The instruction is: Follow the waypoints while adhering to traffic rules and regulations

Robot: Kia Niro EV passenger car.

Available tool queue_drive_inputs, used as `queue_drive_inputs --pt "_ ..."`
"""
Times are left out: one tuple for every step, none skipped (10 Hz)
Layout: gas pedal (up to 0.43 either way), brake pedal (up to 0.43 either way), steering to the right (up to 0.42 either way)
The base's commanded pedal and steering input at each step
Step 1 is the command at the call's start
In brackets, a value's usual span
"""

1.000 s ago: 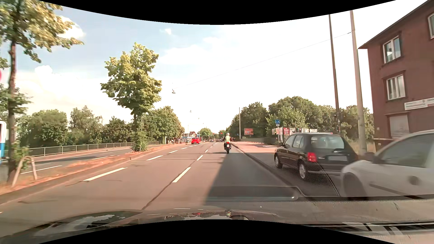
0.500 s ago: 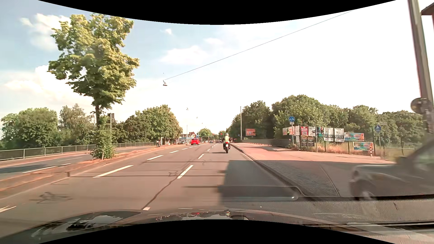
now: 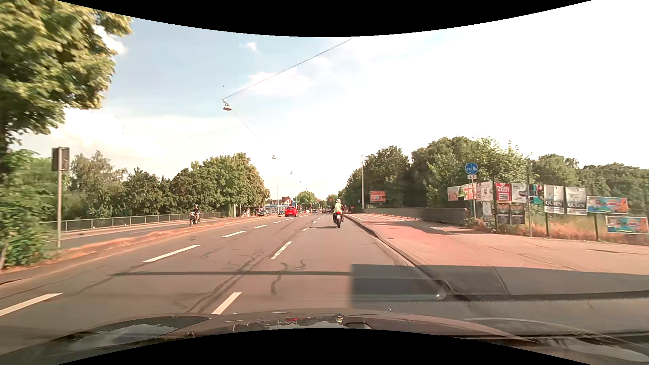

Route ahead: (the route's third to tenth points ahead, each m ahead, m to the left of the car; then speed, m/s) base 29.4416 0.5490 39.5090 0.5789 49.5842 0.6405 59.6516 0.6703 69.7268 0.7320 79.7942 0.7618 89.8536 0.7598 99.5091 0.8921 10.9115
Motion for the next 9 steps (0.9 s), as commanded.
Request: queue_drive_inputs --pt "0.138 0.000 -0.002" --pt "0.130 0.000 -0.002" --pt "0.130 0.000 -0.002" --pt "0.138 0.000 -0.002" --pt "0.138 0.000 -0.002" --pt "0.138 0.000 -0.002" --pt "0.138 0.000 -0.002" --pt "0.138 0.000 -0.002" --pt "0.138 0.000 -0.003"
